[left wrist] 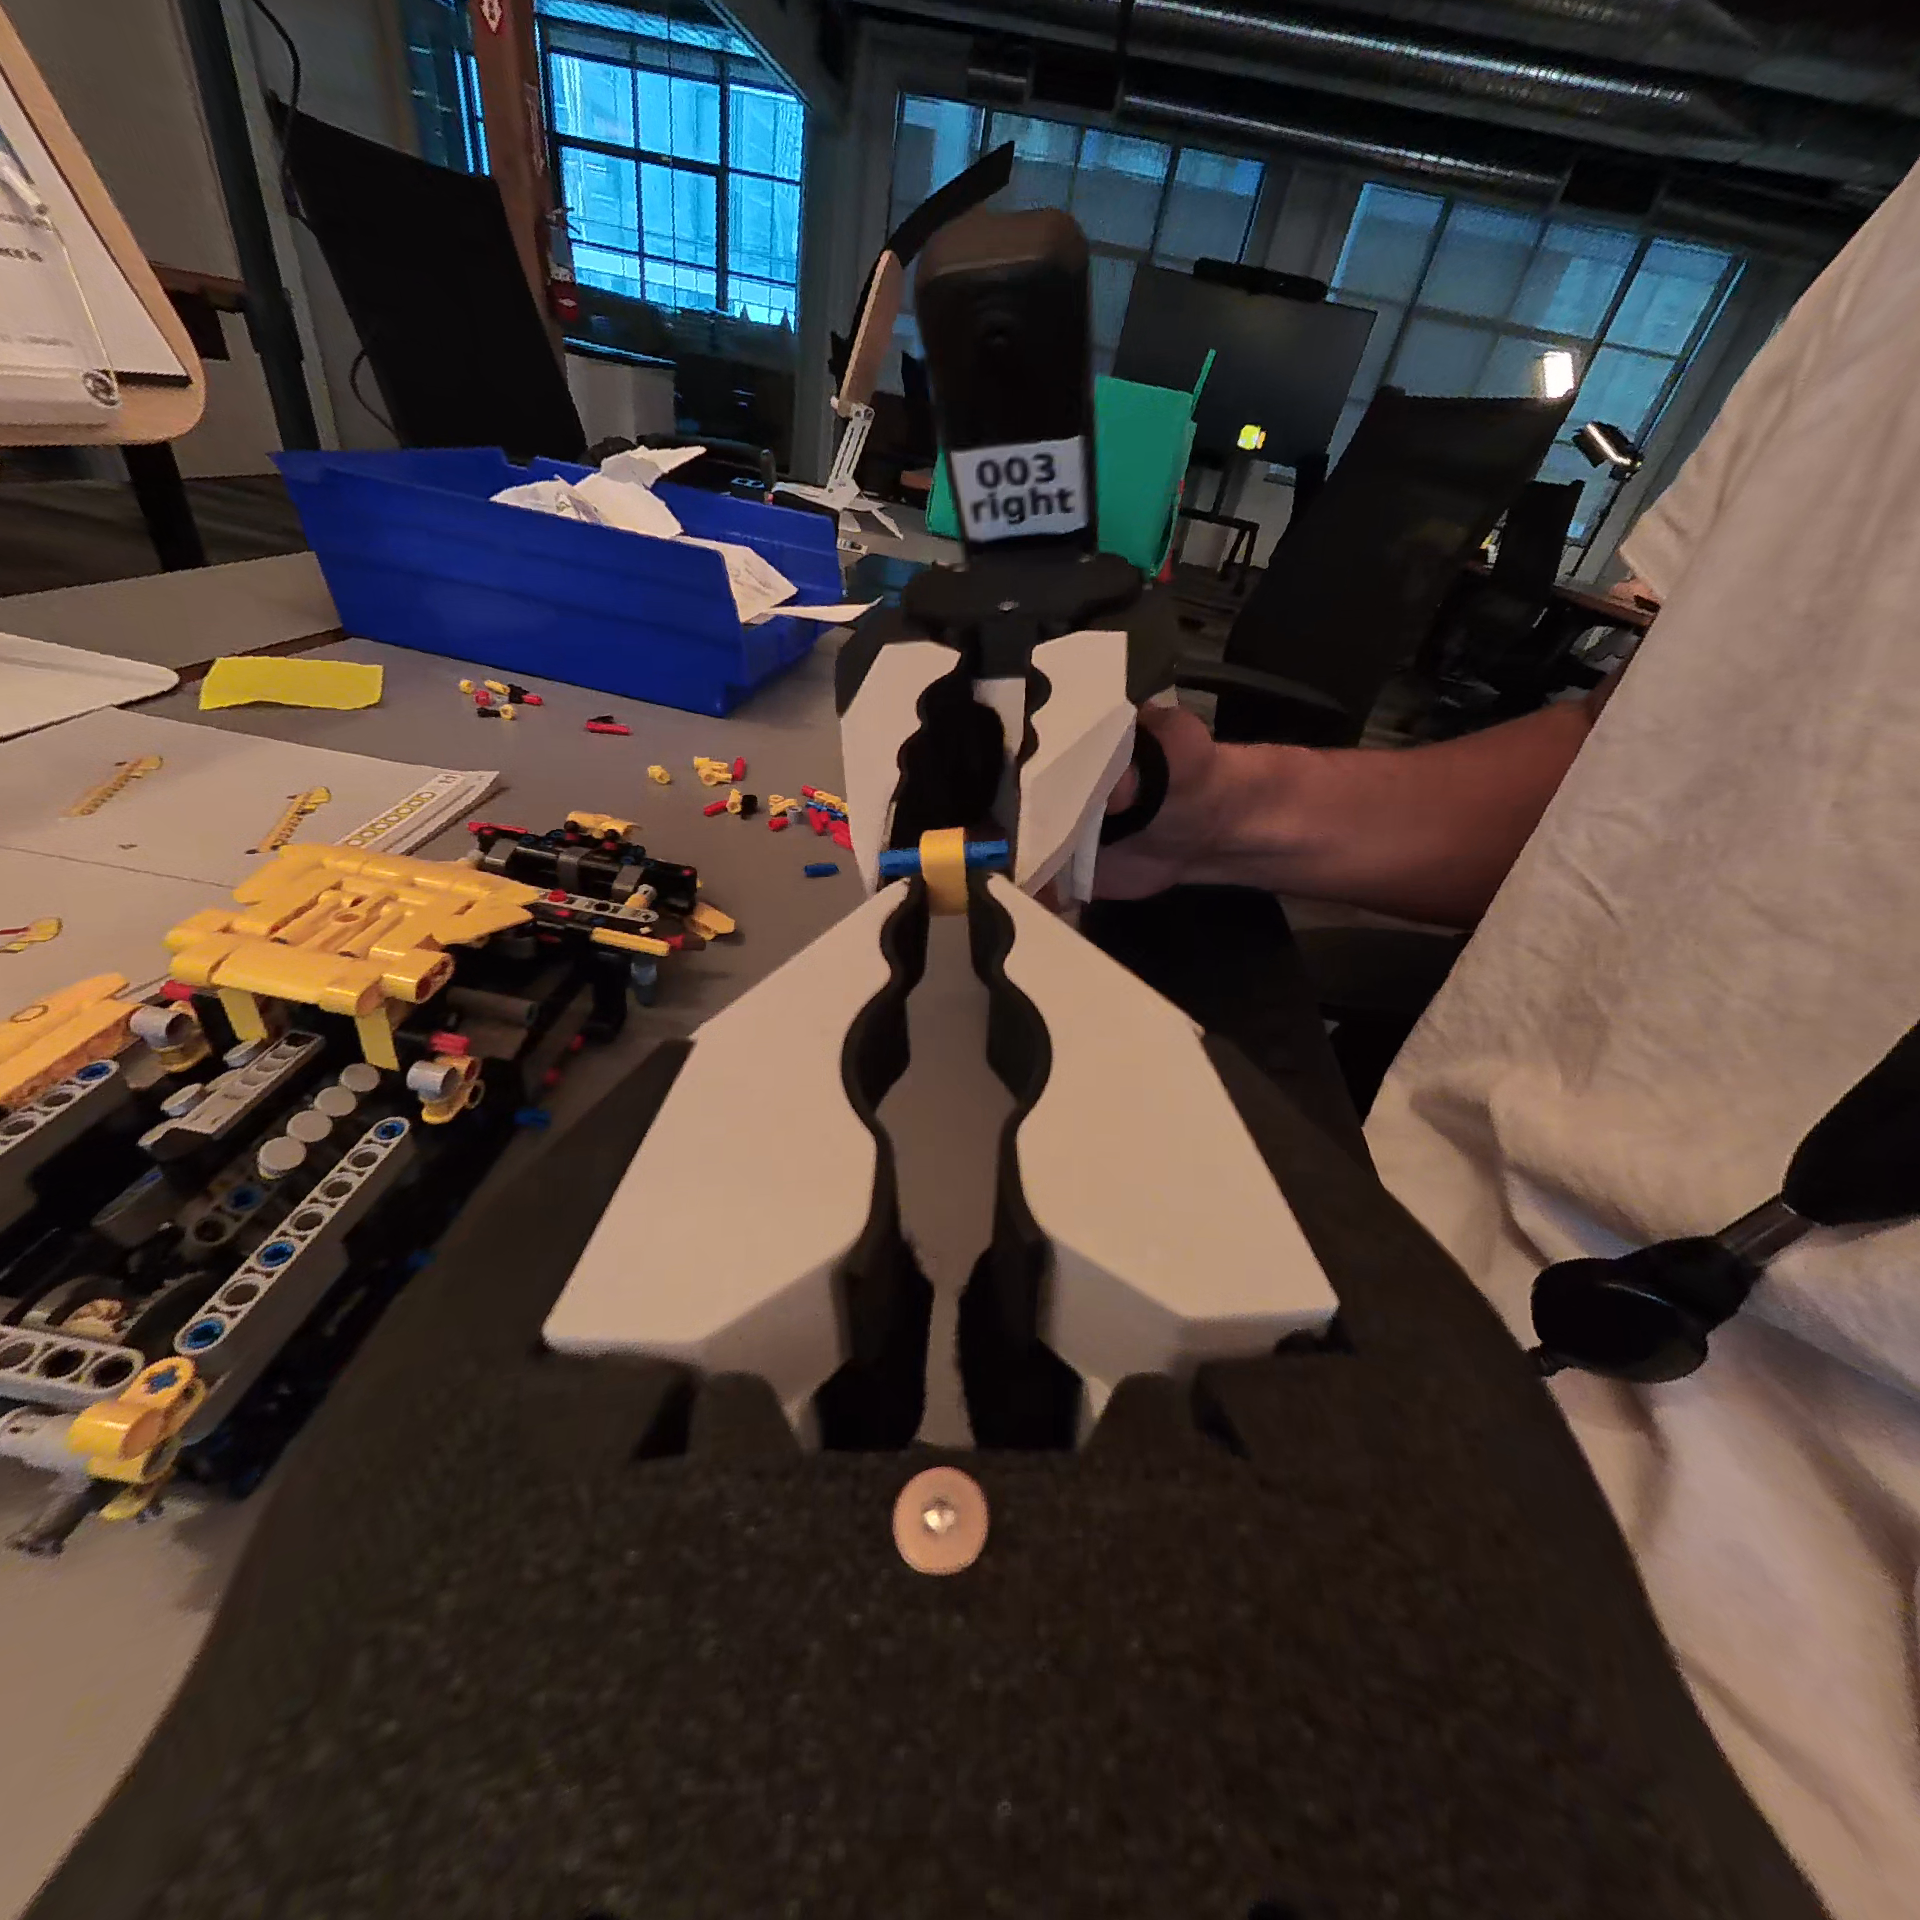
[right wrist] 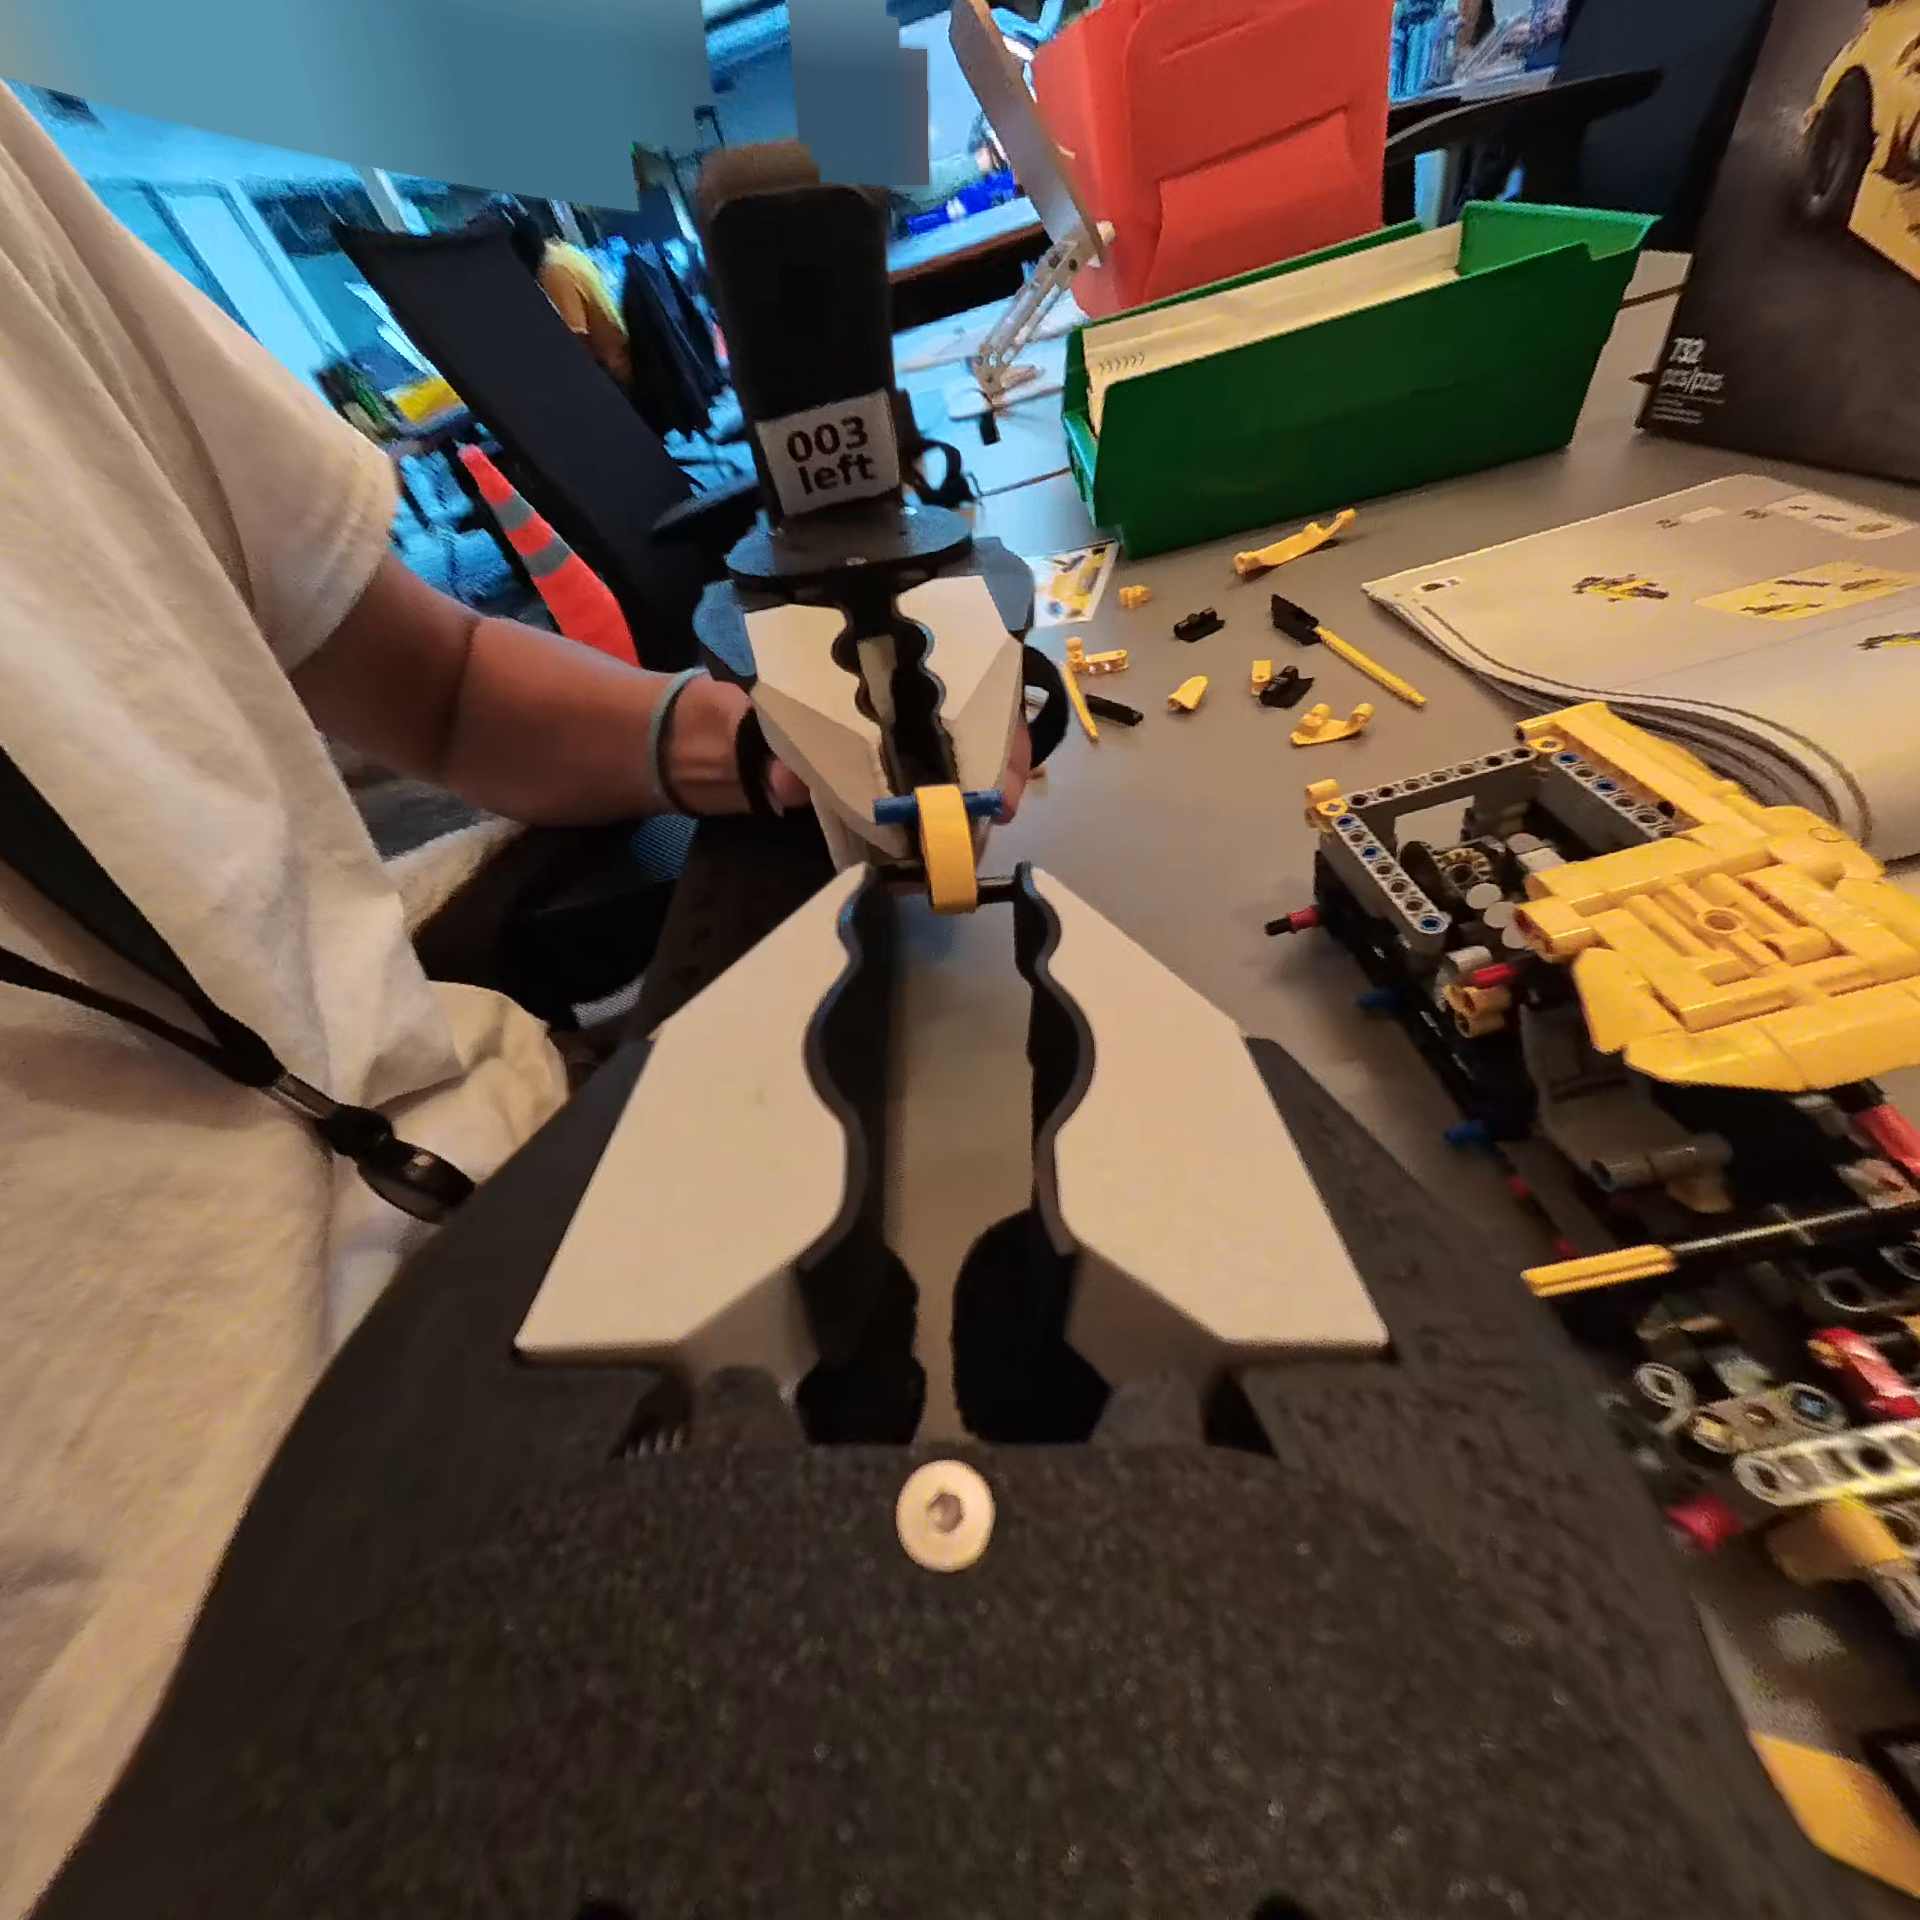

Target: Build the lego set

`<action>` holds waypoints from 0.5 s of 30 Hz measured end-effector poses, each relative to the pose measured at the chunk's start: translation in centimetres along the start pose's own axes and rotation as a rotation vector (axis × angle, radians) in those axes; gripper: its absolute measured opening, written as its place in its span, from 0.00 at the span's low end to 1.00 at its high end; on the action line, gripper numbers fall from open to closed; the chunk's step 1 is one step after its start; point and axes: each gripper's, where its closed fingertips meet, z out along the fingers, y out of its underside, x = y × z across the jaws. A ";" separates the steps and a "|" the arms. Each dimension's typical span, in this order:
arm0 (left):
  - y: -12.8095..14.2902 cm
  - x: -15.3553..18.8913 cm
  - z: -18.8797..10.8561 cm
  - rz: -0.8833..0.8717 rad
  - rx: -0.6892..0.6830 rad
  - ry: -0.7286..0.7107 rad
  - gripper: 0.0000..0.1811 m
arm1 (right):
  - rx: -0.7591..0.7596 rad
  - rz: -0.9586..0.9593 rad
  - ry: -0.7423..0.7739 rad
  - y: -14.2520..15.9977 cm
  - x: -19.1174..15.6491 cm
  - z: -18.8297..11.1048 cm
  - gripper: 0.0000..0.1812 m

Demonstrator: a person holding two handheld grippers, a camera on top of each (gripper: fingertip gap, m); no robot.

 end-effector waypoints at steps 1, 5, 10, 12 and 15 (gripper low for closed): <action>0.0 0.0 0.0 0.004 -0.005 0.002 0.04 | 0.009 0.030 -0.024 0.0 -0.1 0.0 0.13; -0.5 -0.5 -0.3 -0.028 0.021 -0.012 0.04 | 0.064 0.076 -0.031 -0.6 0.3 0.3 0.13; -4.6 -4.4 -3.4 -0.302 0.312 -0.039 0.04 | 0.158 0.017 0.043 -4.9 2.4 1.4 0.20; -6.4 -7.0 -6.1 -0.447 0.494 -0.052 0.04 | 0.189 -0.001 0.058 -6.5 3.5 1.9 0.21; -7.3 -11.6 -11.6 -0.626 0.766 -0.126 0.04 | 0.211 -0.008 0.074 -7.9 5.2 3.1 0.21</action>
